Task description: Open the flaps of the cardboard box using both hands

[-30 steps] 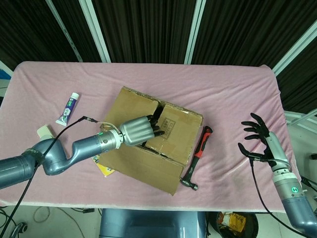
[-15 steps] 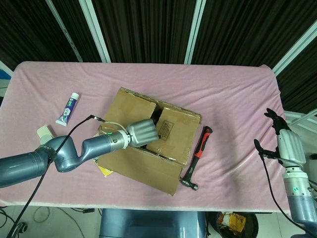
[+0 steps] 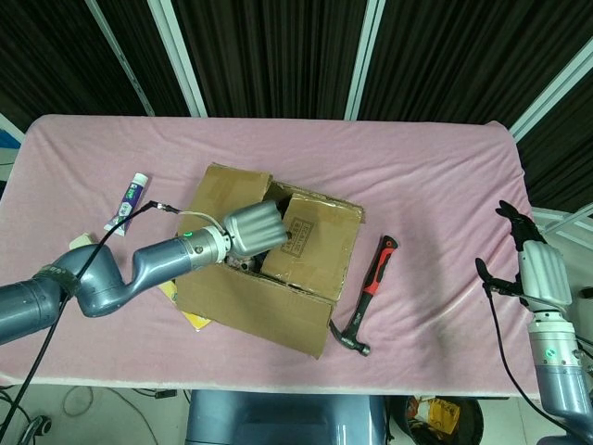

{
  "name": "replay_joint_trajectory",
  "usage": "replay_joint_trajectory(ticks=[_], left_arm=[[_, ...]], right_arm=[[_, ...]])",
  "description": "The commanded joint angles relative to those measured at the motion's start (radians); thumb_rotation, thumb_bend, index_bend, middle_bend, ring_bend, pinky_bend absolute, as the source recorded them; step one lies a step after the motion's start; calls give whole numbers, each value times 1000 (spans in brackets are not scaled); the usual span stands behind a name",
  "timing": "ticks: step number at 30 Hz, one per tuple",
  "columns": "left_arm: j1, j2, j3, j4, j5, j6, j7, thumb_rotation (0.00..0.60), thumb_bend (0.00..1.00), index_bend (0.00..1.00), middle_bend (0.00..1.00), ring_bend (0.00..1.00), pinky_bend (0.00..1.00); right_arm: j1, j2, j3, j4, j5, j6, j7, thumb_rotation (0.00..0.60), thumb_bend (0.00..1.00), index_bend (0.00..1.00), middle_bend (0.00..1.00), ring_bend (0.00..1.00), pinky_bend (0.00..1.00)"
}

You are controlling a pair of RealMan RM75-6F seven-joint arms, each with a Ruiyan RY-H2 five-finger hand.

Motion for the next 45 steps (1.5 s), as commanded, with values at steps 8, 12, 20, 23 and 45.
replay_joint_trajectory(ticks=[8,12,20,23,45], left_arm=[[45,154,-8,-88,-24,73,22,600,1000,418,623,440,432],[67,211,-10,-120,-28,103,26,600,1000,419,622,440,431],[138,334,-2,-181,-36,170,31,600,1000,419,622,440,432],[172,382,8,-200,-38,192,32,600,1000,419,622,440,432],[492,538,93,-214,-94,452,-9,600,880,388,584,421,415]], right_arm=[[7,-3,-12,0,-4,14,-2,600,399,68,174,132,265],[9,-5,-17,-3,-12,23,-2,600,399,68,174,133,265],[11,-5,-27,-13,-25,38,-5,600,400,68,174,132,265],[12,-4,-30,-17,-27,43,-5,600,399,68,174,132,265],[21,-1,-52,-38,-42,60,-16,600,399,68,174,132,265]])
